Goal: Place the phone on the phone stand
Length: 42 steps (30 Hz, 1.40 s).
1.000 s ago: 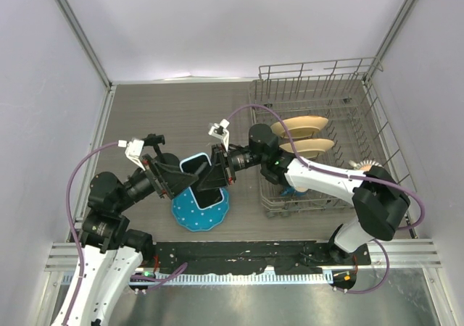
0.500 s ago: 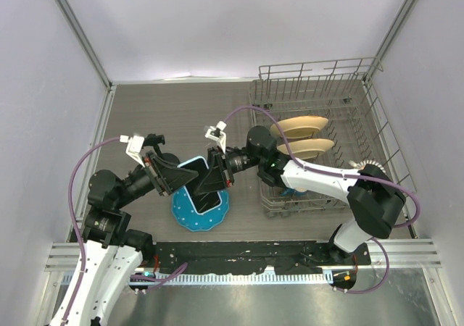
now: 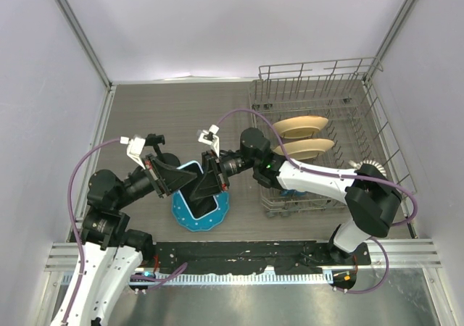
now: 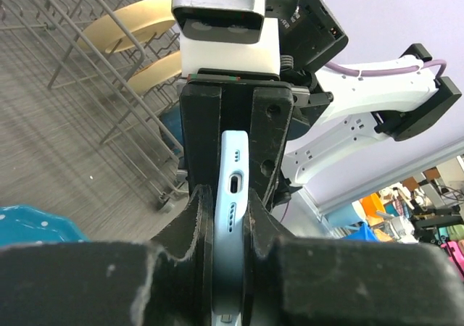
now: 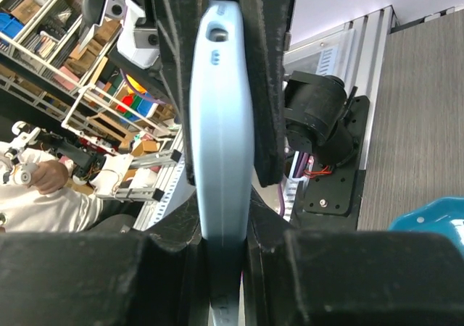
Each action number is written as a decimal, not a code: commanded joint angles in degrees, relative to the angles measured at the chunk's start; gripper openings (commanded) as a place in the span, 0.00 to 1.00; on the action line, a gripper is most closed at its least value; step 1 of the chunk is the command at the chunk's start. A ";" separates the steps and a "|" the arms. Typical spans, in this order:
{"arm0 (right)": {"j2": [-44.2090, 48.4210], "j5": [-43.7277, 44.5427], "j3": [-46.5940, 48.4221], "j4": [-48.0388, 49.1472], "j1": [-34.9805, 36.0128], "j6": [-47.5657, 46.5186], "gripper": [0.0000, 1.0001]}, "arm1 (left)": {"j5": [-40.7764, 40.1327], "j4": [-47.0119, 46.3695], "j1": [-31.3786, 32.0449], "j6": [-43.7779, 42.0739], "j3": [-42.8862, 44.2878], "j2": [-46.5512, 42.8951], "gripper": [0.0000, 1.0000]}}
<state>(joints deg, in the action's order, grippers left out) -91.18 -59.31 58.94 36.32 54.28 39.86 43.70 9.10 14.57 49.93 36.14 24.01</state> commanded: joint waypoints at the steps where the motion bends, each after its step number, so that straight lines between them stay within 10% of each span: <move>1: 1.00 1.91 3.82 0.78 0.39 -2.15 0.01 | -0.01 2.66 0.02 -1.41 3.05 -0.54 0.00; 6: 3.45 12.79 2.77 -7.39 0.30 -4.71 0.44 | -16.57 12.05 0.02 -0.80 7.97 0.33 0.00; 13: 3.73 25.82 -6.72 12.51 0.47 18.35 0.64 | -26.91 7.79 0.11 9.38 10.80 2.18 0.00; 21: 1.35 36.51 -12.88 37.06 2.67 35.20 0.58 | -29.46 -5.57 0.02 16.51 3.94 -0.10 0.00; 32: -7.17 41.65 -13.41 53.32 4.17 42.23 0.01 | -35.45 -1.58 0.11 14.68 -0.64 -10.56 0.01; 37: -7.00 36.47 -17.53 48.78 -2.59 39.51 0.01 | -33.41 16.17 0.02 2.91 9.54 -10.74 0.91; 42: -5.51 20.49 -17.11 38.77 -11.63 35.22 0.01 | -37.37 35.26 0.02 -10.98 21.31 -8.20 1.00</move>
<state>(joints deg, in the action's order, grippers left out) -98.70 -29.04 40.97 75.94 49.47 79.55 8.95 33.23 14.83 51.59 48.01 15.05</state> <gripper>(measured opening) 0.212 0.994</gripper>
